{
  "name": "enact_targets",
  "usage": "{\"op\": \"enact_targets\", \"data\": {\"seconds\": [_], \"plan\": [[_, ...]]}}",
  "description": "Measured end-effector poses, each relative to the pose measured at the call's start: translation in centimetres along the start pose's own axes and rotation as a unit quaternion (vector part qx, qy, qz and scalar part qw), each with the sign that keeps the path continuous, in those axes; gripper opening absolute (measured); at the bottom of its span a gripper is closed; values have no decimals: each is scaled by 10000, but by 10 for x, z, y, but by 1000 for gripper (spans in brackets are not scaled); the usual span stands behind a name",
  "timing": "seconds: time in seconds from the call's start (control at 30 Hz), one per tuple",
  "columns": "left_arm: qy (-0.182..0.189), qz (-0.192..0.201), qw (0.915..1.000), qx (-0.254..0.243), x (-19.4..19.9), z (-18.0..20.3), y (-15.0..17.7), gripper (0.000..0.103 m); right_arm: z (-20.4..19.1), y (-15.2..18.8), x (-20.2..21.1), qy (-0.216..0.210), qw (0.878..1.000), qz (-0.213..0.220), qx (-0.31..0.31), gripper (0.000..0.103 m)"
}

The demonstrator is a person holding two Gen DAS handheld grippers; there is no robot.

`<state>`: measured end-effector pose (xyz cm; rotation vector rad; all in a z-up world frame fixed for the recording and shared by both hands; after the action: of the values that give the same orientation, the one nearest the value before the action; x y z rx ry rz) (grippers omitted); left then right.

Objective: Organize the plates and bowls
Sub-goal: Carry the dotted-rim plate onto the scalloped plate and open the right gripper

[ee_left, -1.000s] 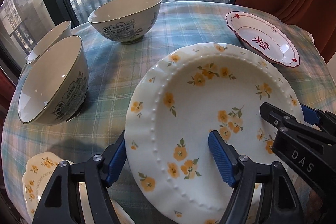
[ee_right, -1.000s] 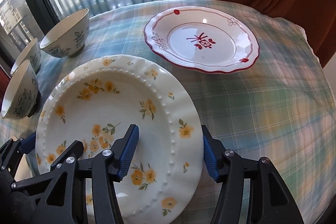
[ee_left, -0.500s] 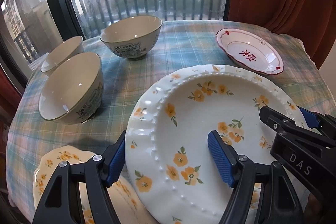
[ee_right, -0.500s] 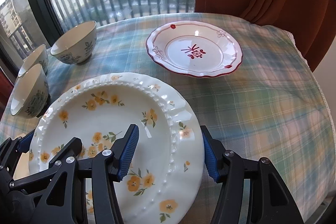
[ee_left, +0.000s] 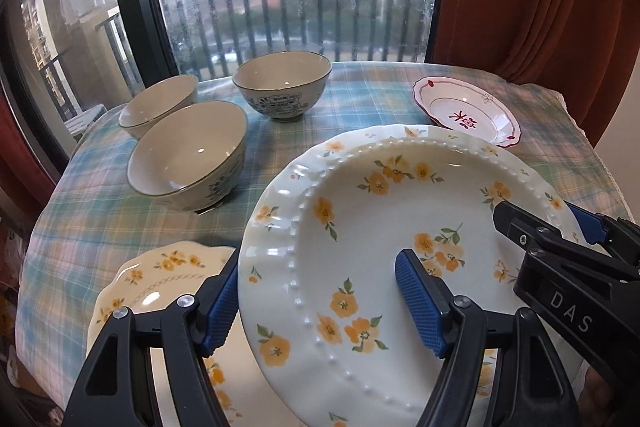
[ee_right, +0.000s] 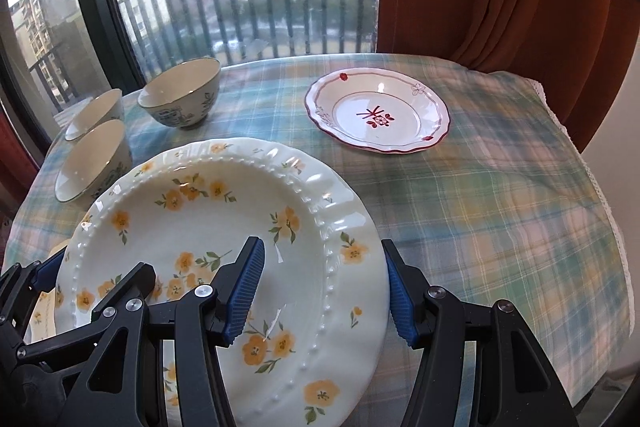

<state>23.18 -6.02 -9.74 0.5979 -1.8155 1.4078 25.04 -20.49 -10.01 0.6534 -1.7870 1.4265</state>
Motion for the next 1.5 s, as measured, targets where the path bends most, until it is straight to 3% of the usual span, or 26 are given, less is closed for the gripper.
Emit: {"op": "enact_targets", "data": {"seconds": [0.73,1.13,1.5], "plan": [[-19,50,9987,498,36,-49,70,75,-61,58,41,-110,9988,9,475,62],[-6,-146,9965,827,28,-83,104,75,-102,81,28,-160,9962,-232,827,62],[-155,-195,9970,726,19,-96,113,76,-119,90,10,-109,9949,-366,934,61]]}}
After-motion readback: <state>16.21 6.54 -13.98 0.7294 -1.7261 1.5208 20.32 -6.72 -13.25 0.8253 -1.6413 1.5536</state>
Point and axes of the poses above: each gripper's, at about its wrist camera, not at the fingertips, and x roughly against the way its jaws point, z to its right, y to its underside, the point moved 10 cm from there along -x, roughly the way its jaws point, and after that the axes turned 10 degrees about -x, right-handed, at the moved point
